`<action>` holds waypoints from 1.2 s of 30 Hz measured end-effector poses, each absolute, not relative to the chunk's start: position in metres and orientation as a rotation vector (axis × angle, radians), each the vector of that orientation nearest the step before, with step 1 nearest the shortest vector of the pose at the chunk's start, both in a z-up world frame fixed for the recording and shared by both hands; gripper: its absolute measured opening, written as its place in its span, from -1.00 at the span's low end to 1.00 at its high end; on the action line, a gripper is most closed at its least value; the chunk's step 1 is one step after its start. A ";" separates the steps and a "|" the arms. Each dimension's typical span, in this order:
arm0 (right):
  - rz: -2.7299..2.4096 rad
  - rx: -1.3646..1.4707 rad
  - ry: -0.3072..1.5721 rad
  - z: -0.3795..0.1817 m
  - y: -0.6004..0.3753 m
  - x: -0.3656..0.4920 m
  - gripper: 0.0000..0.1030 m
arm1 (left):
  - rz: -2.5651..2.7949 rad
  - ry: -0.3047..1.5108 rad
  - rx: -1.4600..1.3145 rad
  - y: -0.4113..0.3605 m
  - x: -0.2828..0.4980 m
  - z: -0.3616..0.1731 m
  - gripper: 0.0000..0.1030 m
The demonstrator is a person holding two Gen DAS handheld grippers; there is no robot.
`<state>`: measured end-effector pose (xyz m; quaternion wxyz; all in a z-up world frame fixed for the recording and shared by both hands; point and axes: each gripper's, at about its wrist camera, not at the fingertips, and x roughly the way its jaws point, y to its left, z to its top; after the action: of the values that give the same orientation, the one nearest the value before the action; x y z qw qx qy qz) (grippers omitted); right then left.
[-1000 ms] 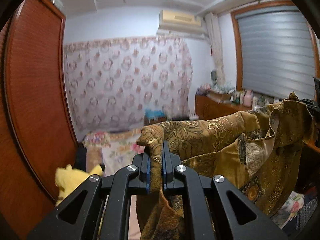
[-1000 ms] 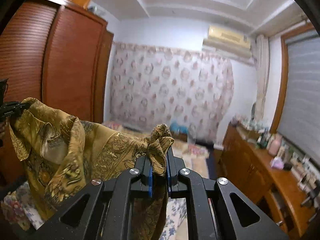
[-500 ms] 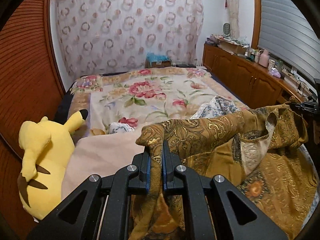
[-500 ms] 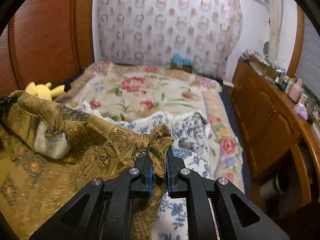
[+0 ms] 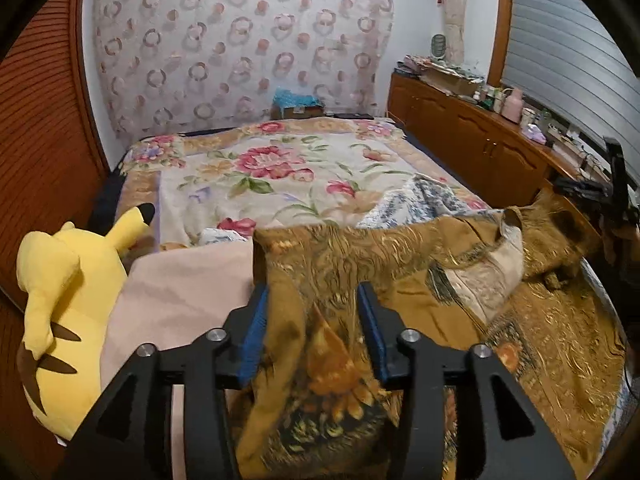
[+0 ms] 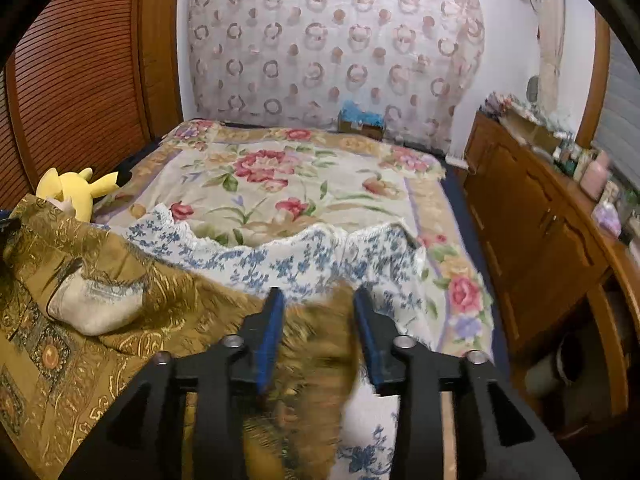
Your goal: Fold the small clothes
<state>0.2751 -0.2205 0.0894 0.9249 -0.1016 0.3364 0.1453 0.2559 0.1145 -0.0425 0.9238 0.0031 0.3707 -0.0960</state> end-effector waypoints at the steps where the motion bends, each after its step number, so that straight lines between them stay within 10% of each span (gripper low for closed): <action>1: 0.290 -0.220 0.678 0.091 -0.219 0.274 -0.10 | -0.197 0.760 0.007 0.114 0.252 -0.043 0.05; 24: 0.473 -0.331 0.887 0.045 -0.120 0.329 -0.04 | -0.126 0.757 0.036 0.105 0.215 -0.061 0.18; 29: 0.470 -0.325 0.870 0.049 -0.116 0.318 -0.87 | -0.122 0.757 0.073 0.099 0.203 -0.065 0.03; 33: 0.488 -0.315 0.815 0.060 -0.118 0.297 -0.95 | -0.113 0.753 0.071 0.101 0.197 -0.064 -0.15; 36: 0.500 -0.258 0.746 0.075 -0.128 0.277 -0.95 | -0.100 0.772 0.050 0.104 0.193 -0.063 -0.67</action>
<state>0.2771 -0.1278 0.0752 0.8928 -0.1243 0.3597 0.2410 0.1933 0.1035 -0.0626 0.9249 0.0244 0.3761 -0.0489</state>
